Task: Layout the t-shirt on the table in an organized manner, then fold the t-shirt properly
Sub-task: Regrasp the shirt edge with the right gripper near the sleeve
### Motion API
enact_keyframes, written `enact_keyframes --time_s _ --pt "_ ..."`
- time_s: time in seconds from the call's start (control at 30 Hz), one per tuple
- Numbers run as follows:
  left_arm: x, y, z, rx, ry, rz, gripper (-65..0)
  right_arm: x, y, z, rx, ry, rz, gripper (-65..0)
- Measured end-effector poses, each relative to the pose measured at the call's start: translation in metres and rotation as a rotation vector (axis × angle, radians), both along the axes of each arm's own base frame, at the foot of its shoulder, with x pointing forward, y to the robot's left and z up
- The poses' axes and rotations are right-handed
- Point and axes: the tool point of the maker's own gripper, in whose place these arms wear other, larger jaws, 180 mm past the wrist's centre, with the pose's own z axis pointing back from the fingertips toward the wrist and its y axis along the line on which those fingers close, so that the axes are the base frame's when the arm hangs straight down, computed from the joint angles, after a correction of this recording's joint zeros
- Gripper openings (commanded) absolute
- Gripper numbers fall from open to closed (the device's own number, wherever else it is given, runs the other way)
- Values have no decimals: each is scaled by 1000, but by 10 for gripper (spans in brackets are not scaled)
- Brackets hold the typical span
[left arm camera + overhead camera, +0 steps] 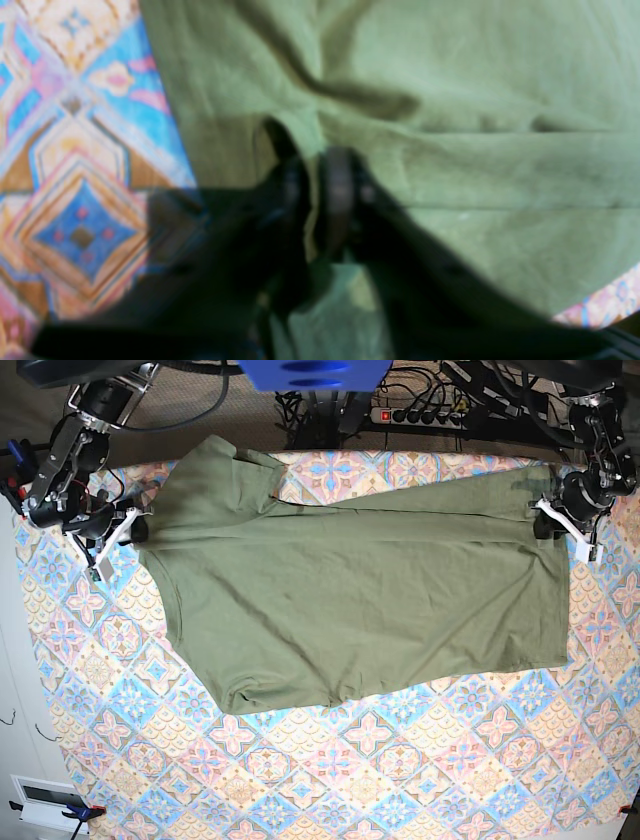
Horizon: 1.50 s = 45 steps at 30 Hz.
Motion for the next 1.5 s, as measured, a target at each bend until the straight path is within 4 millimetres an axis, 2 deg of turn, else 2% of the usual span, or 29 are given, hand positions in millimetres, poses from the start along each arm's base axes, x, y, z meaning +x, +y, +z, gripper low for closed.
enact_keyframes --time_s 0.13,0.2,0.27,0.4,0.57,0.67,0.83,0.97,1.1,1.23,1.43,1.5 --pt "1 2 1 5 -1 0 -312 2 -1 14 -47 -31 21 -414" --pt "1 2 2 1 -4 -1 -291 4 1 28 -74 -84 41 -412" --pt "-2 7 4 4 -5 16 -290 -6 3 35 -99 -96 63 -411" --pt "-1 19 10 21 -19 44 -290 -38 1 23 -133 -8 77 -410" --pt "-1 17 10 17 -19 40 -290 -51 3 17 -119 16 82 -410" --pt "-3 22 11 33 -12 36 -290 -61 5 11 -122 54 91 -410" --pt "4 14 25 -10 -62 24 -290 -59 24 -5 -55 76 124 -410" --pt "6 18 34 4 -75 12 -290 -73 19 -19 -47 145 109 -410" --pt "5 17 33 2 -72 9 -290 -73 19 -23 -29 147 98 -410" --pt "5 17 33 0 -75 9 -290 -74 28 -28 -15 155 115 -411" --pt "6 17 33 -1 -76 10 -290 -64 66 -30 62 109 154 -413" --pt "6 18 33 2 -75 12 -290 -64 69 -30 70 105 152 -413"
